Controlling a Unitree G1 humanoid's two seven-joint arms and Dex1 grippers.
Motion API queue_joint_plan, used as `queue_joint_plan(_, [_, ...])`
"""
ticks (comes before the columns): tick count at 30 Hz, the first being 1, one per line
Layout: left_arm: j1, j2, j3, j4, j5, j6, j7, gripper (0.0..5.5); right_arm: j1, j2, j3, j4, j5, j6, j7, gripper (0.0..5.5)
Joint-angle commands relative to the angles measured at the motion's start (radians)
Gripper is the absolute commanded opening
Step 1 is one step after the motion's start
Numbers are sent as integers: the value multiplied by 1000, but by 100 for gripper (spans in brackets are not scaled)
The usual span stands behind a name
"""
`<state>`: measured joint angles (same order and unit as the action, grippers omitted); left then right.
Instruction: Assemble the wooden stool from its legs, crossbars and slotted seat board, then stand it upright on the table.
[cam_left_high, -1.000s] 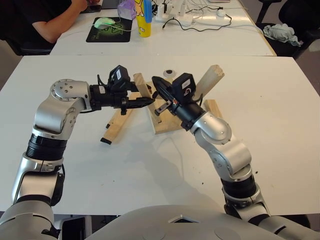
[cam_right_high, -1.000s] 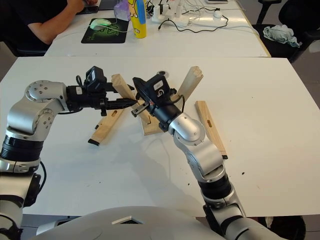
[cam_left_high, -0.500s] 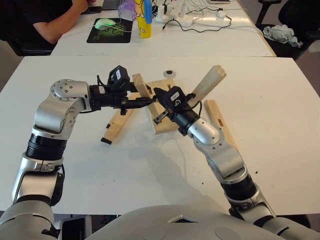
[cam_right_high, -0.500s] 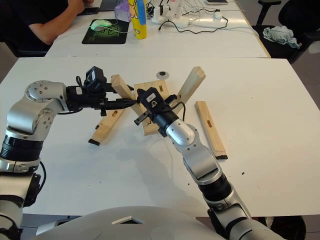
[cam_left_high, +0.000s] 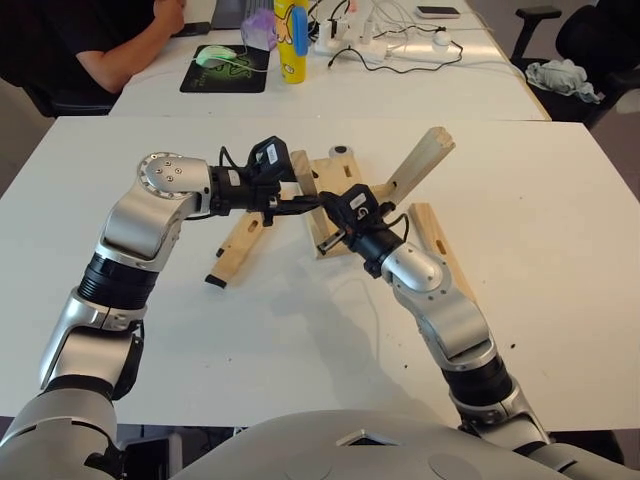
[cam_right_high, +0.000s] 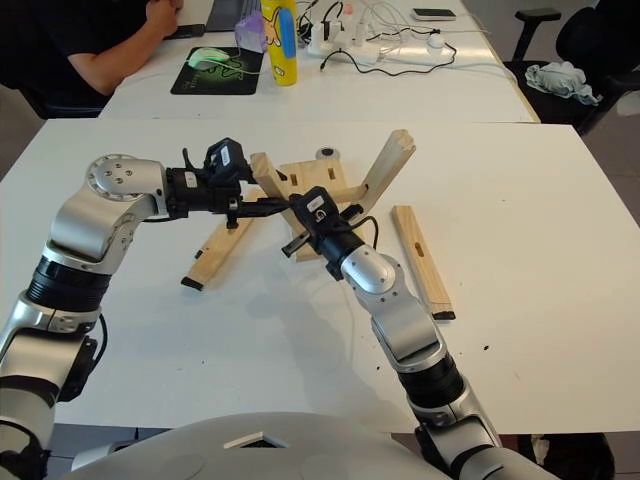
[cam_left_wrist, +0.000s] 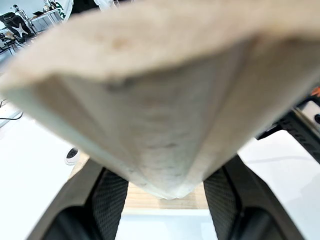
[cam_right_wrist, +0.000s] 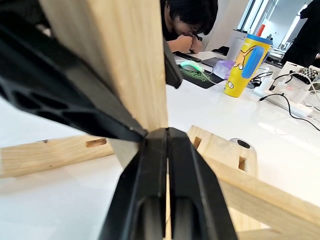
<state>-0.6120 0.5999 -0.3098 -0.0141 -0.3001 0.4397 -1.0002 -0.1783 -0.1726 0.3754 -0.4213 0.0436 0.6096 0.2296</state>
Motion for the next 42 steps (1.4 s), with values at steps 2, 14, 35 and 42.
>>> queue_joint_plan(2, [54, 1, -100, 69, 95, 37, -14, 207, 35, 51, -118, -22, 89, -108, 16, 0])
queue_joint_plan(14, [-24, 48, -43, 121, -38, 141, -204, 207, 317, -83, -198, -100, 243, -277, 223, 0])
queue_joint_plan(35, [238, -19, 32, -111, -100, 135, -23, 207, 212, -142, 108, 173, -173, 90, 122, 0])
queue_joint_plan(42, [302, -96, 62, -105, -109, 51, 60, 207, 208, -167, 98, 204, -114, 185, 199, 0])
